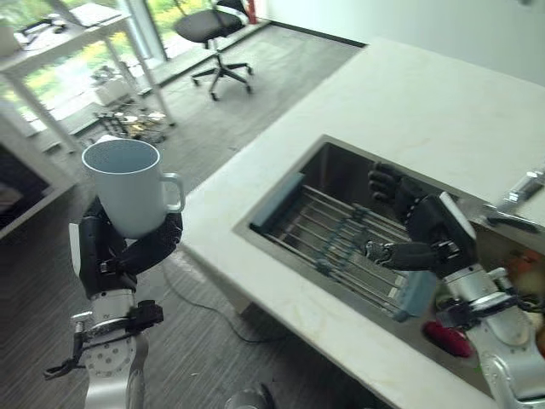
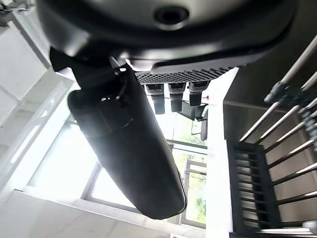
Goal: Place the dishes in the dishwasher.
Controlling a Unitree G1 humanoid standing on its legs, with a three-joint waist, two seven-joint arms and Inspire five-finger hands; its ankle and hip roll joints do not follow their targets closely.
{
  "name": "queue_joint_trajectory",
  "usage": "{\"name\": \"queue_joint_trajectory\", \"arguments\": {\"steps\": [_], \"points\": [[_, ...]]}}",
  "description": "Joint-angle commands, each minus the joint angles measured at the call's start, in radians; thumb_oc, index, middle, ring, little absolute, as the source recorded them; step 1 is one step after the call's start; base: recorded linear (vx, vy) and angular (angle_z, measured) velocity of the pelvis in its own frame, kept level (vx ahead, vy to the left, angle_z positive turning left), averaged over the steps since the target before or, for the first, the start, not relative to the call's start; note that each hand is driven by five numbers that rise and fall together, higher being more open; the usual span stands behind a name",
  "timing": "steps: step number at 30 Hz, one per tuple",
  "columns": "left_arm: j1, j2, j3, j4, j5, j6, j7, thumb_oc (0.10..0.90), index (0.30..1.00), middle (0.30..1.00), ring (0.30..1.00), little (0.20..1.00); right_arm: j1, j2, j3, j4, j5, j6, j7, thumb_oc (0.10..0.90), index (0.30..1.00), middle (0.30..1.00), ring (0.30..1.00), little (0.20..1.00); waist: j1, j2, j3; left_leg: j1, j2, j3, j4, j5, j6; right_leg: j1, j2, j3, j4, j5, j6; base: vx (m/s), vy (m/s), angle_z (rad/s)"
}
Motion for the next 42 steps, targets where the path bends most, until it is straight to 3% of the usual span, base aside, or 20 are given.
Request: {"name": "queue_joint_trajectory", "arguments": {"steps": [1, 5, 8, 12, 13, 14, 15, 16, 18, 22, 29, 42], "points": [[-0.040, 0.091, 0.060, -0.108, -0.057, -0.190, -0.009, 0.400, 0.300, 0.300, 0.300, 0.300, -0.109, 0.048, -0.031, -0.053, 0.027, -0.146, -0.030, 0.800, 0.900, 0.900, 0.900, 0.900, -0.020, -0.029, -0.105, 0.053, 0.152, -0.051, 0.142, -0.196, -0.139, -0.080, 0.147, 0.014, -0.169, 0.027, 0.042, -0.08, 0.277, 1.78], [-0.046, 0.090, 0.057, -0.116, -0.060, -0.198, -0.025, 0.400, 0.300, 0.300, 0.300, 0.300, -0.111, 0.070, -0.030, -0.056, 0.009, -0.148, -0.049, 0.800, 0.900, 0.900, 0.900, 0.900, -0.013, -0.018, -0.106, 0.036, 0.132, -0.085, 0.142, -0.225, -0.145, -0.086, 0.101, -0.020, -0.169, 0.079, 0.074, -0.05, 0.333, 0.88], [-0.052, 0.089, 0.059, -0.139, -0.059, -0.183, -0.019, 0.400, 0.300, 0.300, 0.300, 0.300, -0.096, 0.112, -0.017, -0.071, -0.015, -0.151, -0.038, 0.800, 0.900, 0.900, 0.900, 0.900, 0.008, -0.019, -0.099, 0.017, 0.086, -0.136, 0.142, -0.248, -0.127, -0.088, 0.042, -0.037, -0.169, 0.168, 0.106, 0.02, 0.416, 0.24], [-0.067, 0.090, 0.064, -0.162, -0.042, -0.153, 0.015, 0.400, 0.300, 0.300, 0.300, 0.300, -0.088, 0.137, 0.005, -0.089, -0.031, -0.141, -0.023, 0.800, 0.900, 0.900, 0.900, 0.900, 0.023, -0.018, -0.092, -0.010, 0.045, -0.201, 0.142, -0.256, -0.101, -0.083, 0.033, -0.018, -0.169, 0.190, 0.105, 0.01, 0.312, 0.35], [-0.071, 0.092, 0.060, -0.162, -0.036, -0.149, 0.018, 0.400, 0.300, 0.300, 0.300, 0.300, -0.090, 0.138, 0.008, -0.090, -0.030, -0.138, -0.026, 0.800, 0.900, 0.900, 0.900, 0.900, 0.020, -0.018, -0.091, -0.014, 0.040, -0.216, 0.142, -0.255, -0.096, -0.086, 0.048, 0.006, -0.169, 0.182, 0.100, 0.03, 0.187, 0.69], [-0.085, 0.100, 0.042, -0.156, -0.027, -0.145, 0.028, 0.400, 0.300, 0.300, 0.300, 0.300, -0.086, 0.135, 0.009, -0.091, -0.027, -0.135, -0.039, 0.800, 0.900, 0.900, 0.900, 0.900, -0.001, -0.020, -0.087, -0.028, 0.022, -0.270, 0.142, -0.257, -0.081, -0.112, 0.110, 0.107, -0.169, 0.140, 0.084, 0.06, 0.101, 1.01], [-0.113, 0.108, 0.004, -0.127, -0.018, -0.151, 0.041, 0.400, 0.300, 0.300, 0.300, 0.300, -0.069, 0.118, -0.014, -0.077, -0.001, -0.142, -0.037, 0.800, 0.900, 0.900, 0.900, 0.900, -0.047, -0.036, -0.087, -0.068, -0.008, -0.343, 0.142, -0.225, -0.061, -0.154, 0.233, 0.294, -0.169, 0.051, 0.045, 0.07, 0.087, 1.98], [-0.120, 0.106, -0.014, -0.119, 0.009, -0.159, 0.086, 0.400, 0.300, 0.300, 0.300, 0.300, -0.069, 0.109, -0.020, -0.071, 0.014, -0.142, -0.014, 0.800, 0.900, 0.900, 0.900, 0.900, -0.054, -0.044, -0.093, -0.081, -0.016, -0.361, 0.142, -0.219, -0.061, -0.165, 0.252, 0.336, -0.169, 0.032, 0.045, 0.04, 0.065, 3.15], [-0.115, 0.105, -0.017, -0.113, 0.087, -0.184, 0.199, 0.400, 0.300, 0.300, 0.300, 0.300, -0.107, 0.106, 0.003, -0.057, 0.045, -0.131, 0.021, 0.800, 0.900, 0.900, 0.900, 0.900, -0.030, -0.058, -0.095, -0.084, -0.030, -0.366, 0.142, -0.229, -0.052, -0.174, 0.235, 0.334, -0.169, 0.065, 0.069, 0.03, 0.023, 2.60], [-0.098, 0.091, -0.005, -0.128, 0.105, -0.181, 0.224, 0.400, 0.300, 0.300, 0.300, 0.300, -0.127, 0.113, 0.040, -0.061, 0.033, -0.128, 0.003, 0.800, 0.900, 0.900, 0.900, 0.900, 0.009, -0.053, -0.102, -0.093, -0.027, -0.377, 0.142, -0.224, -0.053, -0.149, 0.230, 0.310, -0.169, 0.027, 0.065, 0.01, -0.062, -0.07], [-0.090, 0.098, 0.014, -0.129, 0.115, -0.159, 0.249, 0.400, 0.300, 0.300, 0.300, 0.300, -0.152, 0.119, 0.082, -0.058, 0.016, -0.114, -0.006, 0.800, 0.900, 0.900, 0.900, 0.900, 0.032, -0.043, -0.107, -0.084, -0.014, -0.368, 0.142, -0.226, -0.055, -0.120, 0.211, 0.260, -0.169, 0.010, 0.066, 0.04, -0.072, 0.13], [-0.040, 0.100, 0.023, -0.144, 0.119, -0.154, 0.254, 0.400, 0.300, 0.300, 0.300, 0.300, -0.120, 0.114, 0.088, -0.081, 0.041, -0.101, -0.002, 0.800, 0.900, 0.900, 0.900, 0.900, 0.025, -0.032, -0.115, -0.074, 0.005, -0.376, 0.142, -0.218, -0.074, -0.101, 0.241, 0.268, -0.169, -0.028, 0.050, 0.02, -0.090, 0.00]]}}
